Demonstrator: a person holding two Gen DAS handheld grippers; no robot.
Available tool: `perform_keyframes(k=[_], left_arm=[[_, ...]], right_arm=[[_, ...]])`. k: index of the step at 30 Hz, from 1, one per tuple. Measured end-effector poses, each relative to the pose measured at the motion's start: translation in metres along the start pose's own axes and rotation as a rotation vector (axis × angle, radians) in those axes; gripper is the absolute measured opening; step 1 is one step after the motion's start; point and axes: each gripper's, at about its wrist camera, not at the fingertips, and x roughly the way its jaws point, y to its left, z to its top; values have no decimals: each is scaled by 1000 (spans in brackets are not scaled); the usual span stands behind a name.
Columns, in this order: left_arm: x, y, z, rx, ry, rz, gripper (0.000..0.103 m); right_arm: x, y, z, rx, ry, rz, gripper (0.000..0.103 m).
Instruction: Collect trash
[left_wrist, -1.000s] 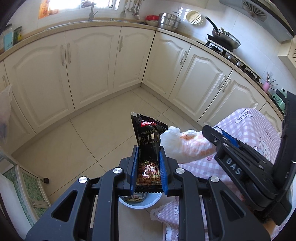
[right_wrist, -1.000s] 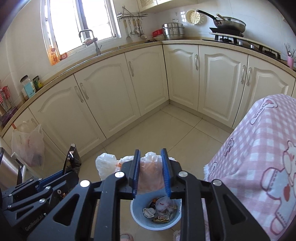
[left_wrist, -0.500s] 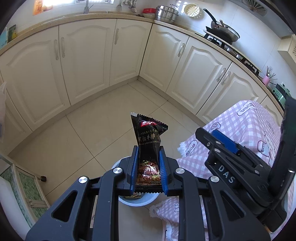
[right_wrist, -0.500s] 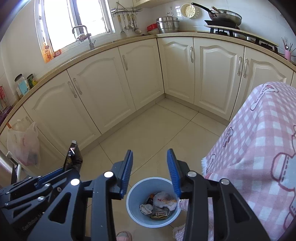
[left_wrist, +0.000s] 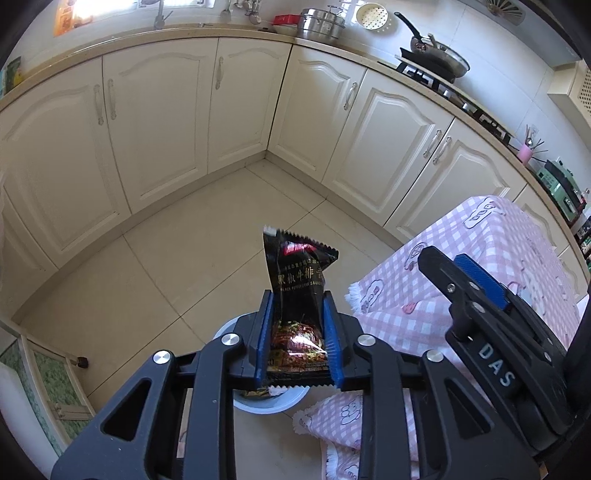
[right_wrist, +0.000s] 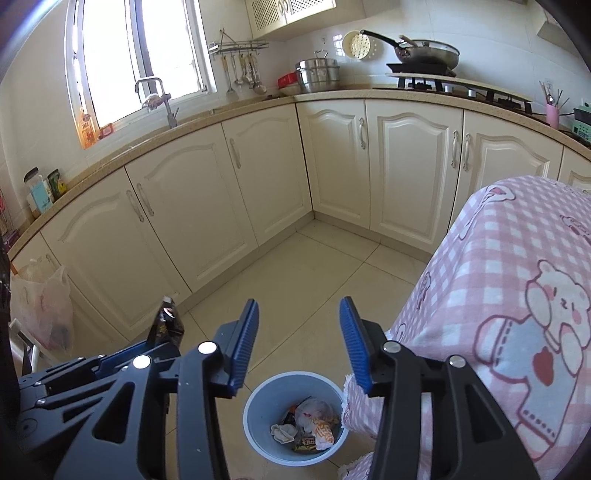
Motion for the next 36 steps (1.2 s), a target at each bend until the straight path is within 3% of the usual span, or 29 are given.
perform_keyframes(k=[4,17,26,36], left_arm=[[-9,-4,5,-2,-42,4,52],[-79,-30,4,40,-203,34,89],[-156,-60,-16,113,-355,43,95],[-227,-102,-58,200,-483,2,95]], right_arm=[[-14,-5,6,8,-37,-12,50],[-87,-27,22,45,-130,-36,54],[-170,-27,11,17,-224,-65,59],[-259,-36,-15,7,-316,-95,66]])
